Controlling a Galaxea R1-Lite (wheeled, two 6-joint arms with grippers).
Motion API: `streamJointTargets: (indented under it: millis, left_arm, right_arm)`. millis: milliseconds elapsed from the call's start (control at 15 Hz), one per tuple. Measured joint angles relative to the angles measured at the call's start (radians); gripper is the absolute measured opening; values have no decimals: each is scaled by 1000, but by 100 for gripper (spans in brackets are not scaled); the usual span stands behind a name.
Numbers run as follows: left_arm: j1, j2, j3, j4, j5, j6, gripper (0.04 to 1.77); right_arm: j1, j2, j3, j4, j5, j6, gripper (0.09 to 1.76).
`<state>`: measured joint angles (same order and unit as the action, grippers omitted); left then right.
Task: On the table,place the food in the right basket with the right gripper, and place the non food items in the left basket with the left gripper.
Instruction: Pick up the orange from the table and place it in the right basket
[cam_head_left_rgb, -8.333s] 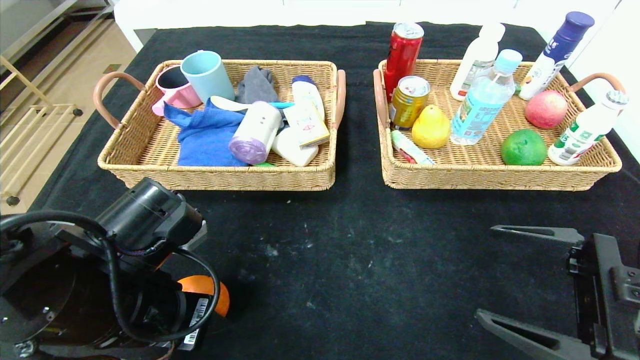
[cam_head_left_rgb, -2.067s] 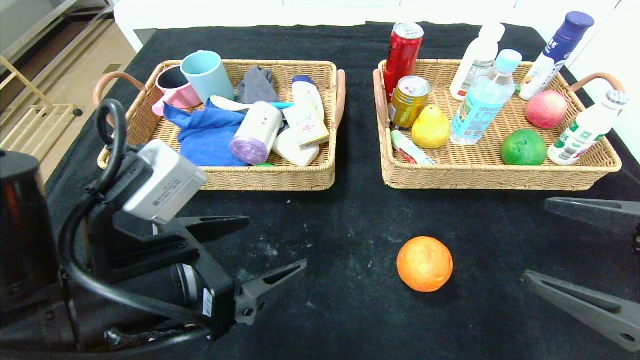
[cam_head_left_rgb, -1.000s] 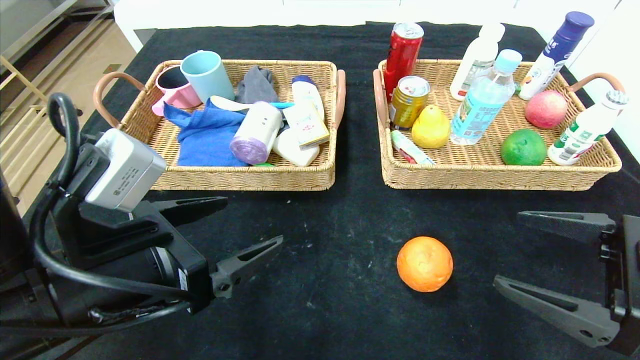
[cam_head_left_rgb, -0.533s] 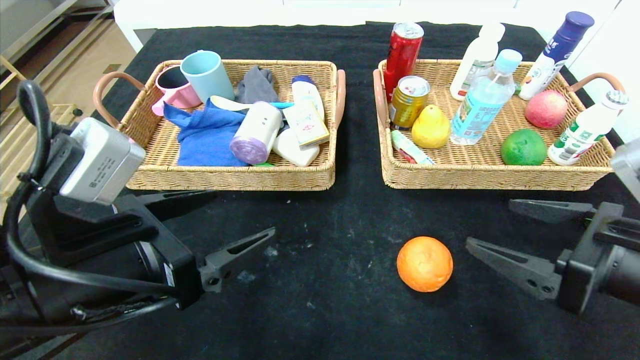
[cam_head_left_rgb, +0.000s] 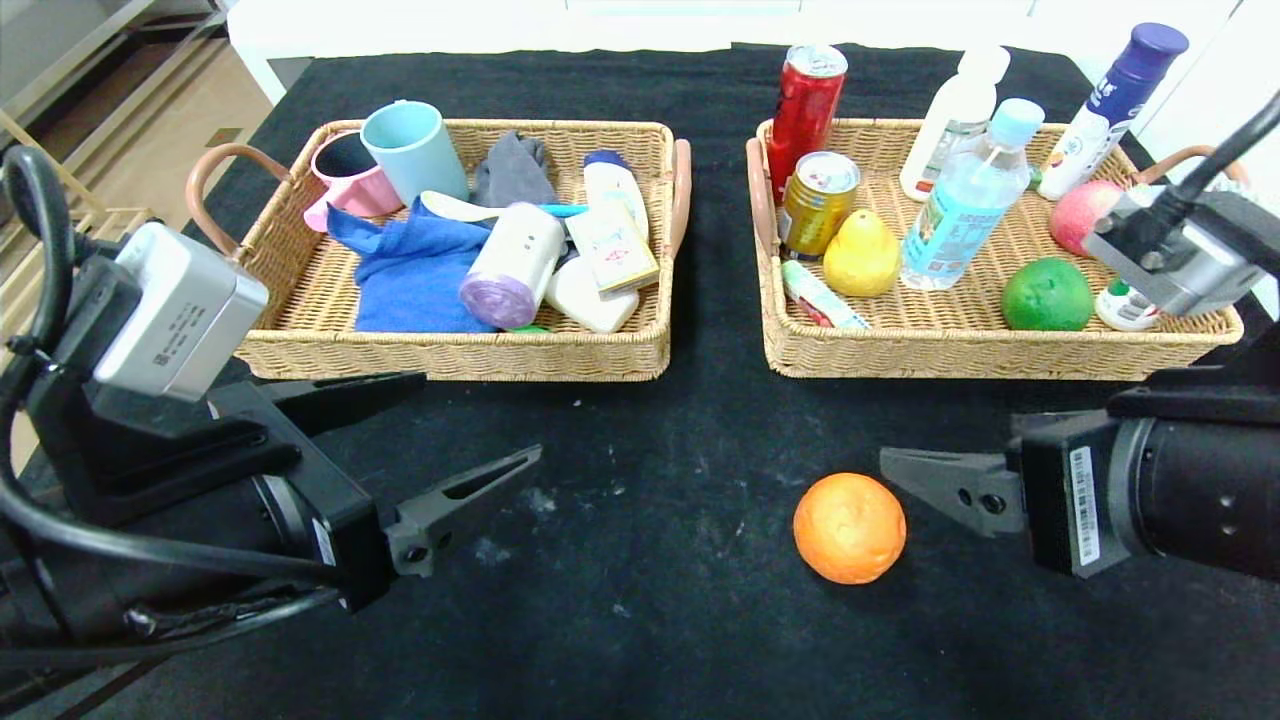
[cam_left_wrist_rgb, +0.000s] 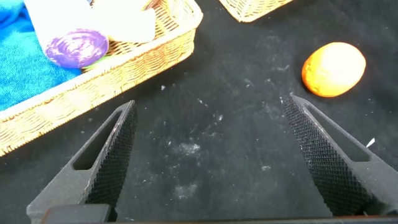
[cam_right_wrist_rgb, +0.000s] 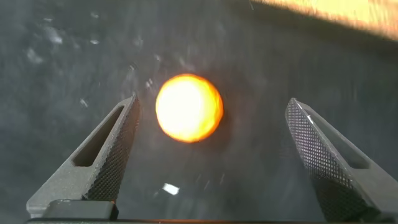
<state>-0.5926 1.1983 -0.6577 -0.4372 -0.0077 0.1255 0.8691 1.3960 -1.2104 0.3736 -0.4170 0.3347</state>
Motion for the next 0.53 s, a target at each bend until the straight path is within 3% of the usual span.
streamJointTargets:
  millis: [267, 533]
  left_arm:
    - [16, -12, -3, 0, -2, 1, 172]
    - [31, -26, -7, 0, -5, 1, 172]
  right_arm:
    - [54, 131, -246, 309, -49, 193, 171]
    - [76, 258, -364, 441, -87, 289, 171]
